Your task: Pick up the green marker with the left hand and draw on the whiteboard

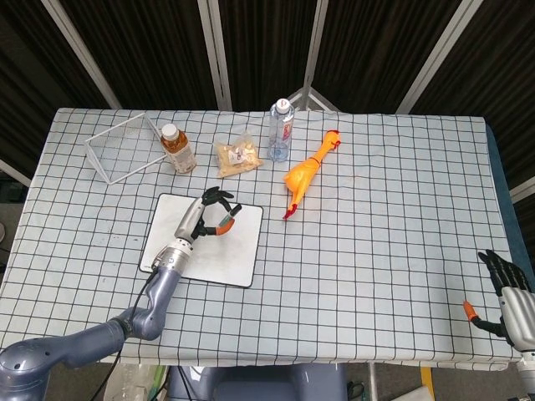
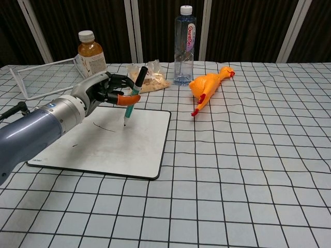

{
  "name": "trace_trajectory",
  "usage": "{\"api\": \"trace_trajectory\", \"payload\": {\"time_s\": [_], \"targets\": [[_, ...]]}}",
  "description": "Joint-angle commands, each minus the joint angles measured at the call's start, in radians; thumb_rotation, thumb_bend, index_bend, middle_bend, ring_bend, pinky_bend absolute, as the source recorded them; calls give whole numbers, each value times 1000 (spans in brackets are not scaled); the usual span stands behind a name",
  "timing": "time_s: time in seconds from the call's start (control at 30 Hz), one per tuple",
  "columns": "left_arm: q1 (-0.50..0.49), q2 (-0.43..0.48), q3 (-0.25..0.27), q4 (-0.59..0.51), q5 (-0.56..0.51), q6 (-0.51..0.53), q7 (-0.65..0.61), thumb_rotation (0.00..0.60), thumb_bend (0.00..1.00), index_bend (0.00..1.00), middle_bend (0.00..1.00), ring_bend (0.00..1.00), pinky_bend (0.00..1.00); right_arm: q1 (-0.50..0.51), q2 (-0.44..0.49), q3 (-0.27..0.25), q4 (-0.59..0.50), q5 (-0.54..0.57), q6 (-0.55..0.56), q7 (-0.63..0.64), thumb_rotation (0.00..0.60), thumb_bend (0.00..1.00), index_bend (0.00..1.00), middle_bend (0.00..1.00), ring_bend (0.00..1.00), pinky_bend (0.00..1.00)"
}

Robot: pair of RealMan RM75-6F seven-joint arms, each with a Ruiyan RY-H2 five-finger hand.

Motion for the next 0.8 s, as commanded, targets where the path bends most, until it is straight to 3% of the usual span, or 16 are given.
{"api": "trace_trajectory", "payload": {"time_s": [0.03, 0.8], "targets": [[1, 0, -3, -3, 1, 0, -6, 600, 536, 752, 259, 67, 89, 0, -1, 0, 1, 0, 0, -1, 600, 354, 0, 0, 0, 0], [-7, -20, -7, 16, 2, -10, -4, 600, 535, 752, 259, 66, 88, -1, -2, 0, 2, 0, 2, -1, 600, 353, 0, 0, 0, 0]]}}
